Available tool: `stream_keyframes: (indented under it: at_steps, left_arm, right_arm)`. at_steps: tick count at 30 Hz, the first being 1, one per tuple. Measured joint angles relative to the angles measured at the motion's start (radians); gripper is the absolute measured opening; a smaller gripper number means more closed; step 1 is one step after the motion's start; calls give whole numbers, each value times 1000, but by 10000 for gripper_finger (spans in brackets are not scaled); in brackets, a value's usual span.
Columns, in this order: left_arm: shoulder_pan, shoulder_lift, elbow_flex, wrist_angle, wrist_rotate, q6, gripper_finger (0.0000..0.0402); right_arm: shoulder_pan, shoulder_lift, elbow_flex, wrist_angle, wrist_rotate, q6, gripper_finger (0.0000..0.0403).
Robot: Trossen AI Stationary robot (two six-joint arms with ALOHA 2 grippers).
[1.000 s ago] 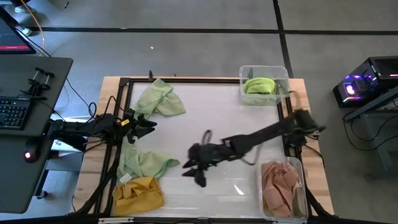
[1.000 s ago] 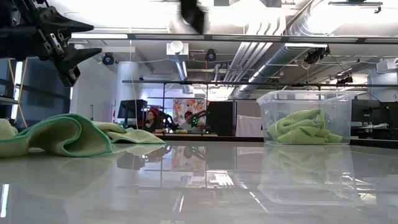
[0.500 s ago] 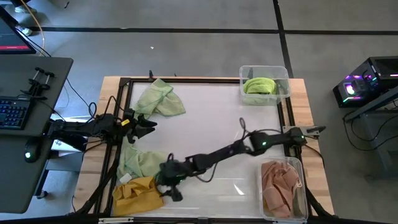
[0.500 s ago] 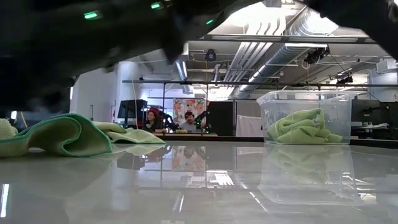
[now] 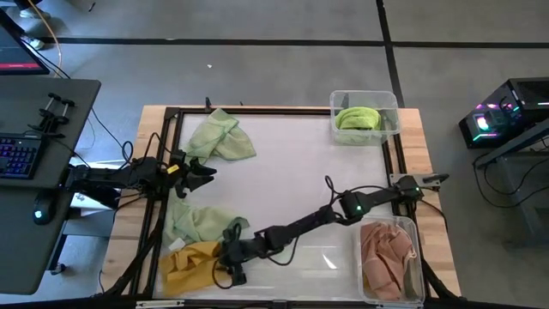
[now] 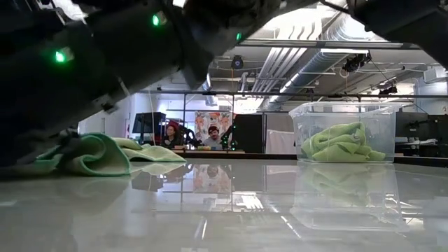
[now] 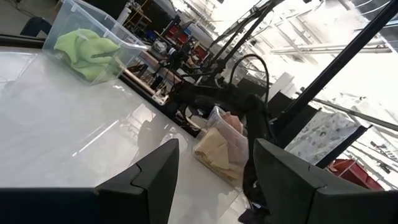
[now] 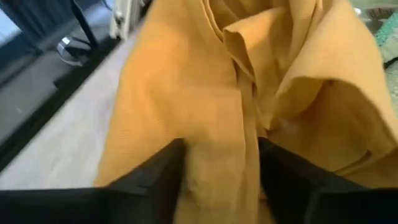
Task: Sort towels by color in basket
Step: Put the bottom left yellow towel into the bottom transparent bin
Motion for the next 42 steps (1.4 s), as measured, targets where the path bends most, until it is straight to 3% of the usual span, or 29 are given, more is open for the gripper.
stream_keyframes:
  at_steps: [4, 6, 15, 25, 30, 35, 38, 42]
  left_arm:
    - [0, 0, 0, 3, 0, -1, 195]
    - [0, 0, 0, 2, 0, 2, 195]
    - [-1, 2, 0, -3, 0, 1, 195]
    - [-1, 2, 0, -1, -1, 1, 195]
    - [-1, 2, 0, 5, -1, 1, 195]
    - [-1, 2, 0, 5, -1, 0, 195]
    - [-1, 2, 0, 4, -1, 0, 195]
    - [-1, 2, 0, 5, -5, 1, 195]
  right_arm:
    - [22, -15, 43, -160, 21, 92, 47]
    - [29, -28, 96, -299, 13, 166, 19]
    - [41, -310, 55, -700, 65, 318, 13]
    - [-63, -672, 58, -992, 110, 389, 10]
    - [-100, -841, 63, -1117, -49, 508, 15]
    - [-69, -980, 61, -1346, -251, 824, 10]
    - [-19, -1039, 63, -1509, -278, 1009, 11]
    - [72, -1071, 61, -1504, -260, 1183, 13]
